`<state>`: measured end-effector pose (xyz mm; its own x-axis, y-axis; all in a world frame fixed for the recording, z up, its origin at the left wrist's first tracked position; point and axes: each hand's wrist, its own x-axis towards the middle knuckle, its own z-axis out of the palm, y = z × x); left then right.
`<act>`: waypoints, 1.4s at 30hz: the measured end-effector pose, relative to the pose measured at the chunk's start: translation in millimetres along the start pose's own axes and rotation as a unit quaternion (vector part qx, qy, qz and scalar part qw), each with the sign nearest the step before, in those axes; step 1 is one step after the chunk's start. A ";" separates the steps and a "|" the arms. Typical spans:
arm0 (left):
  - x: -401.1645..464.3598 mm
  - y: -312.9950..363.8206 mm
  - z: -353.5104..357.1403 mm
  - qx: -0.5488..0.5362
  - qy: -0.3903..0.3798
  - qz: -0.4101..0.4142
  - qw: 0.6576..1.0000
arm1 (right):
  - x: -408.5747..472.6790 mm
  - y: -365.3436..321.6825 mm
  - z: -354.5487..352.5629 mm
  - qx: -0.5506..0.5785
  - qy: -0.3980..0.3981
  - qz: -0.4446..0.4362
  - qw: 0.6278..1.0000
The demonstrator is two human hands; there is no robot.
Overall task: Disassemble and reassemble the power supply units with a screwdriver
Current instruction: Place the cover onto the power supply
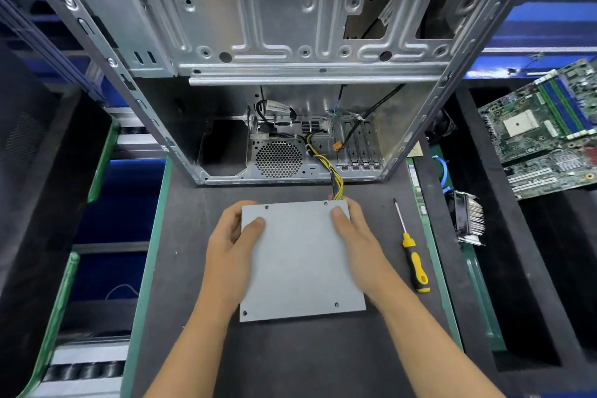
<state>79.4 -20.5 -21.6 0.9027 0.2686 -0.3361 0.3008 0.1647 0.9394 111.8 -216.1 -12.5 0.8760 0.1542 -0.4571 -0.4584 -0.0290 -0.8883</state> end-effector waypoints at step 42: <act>-41.8 0.0 -3.0 -0.022 -0.005 -0.100 0.995 | -17.8 -15.5 6.3 -0.214 0.108 0.074 0.968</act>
<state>40.8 -28.9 -7.8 0.8291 0.2161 -0.5157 0.4619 0.2551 0.8495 102.3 -212.1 9.6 0.8371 -0.0916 -0.5394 -0.5184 -0.4482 -0.7283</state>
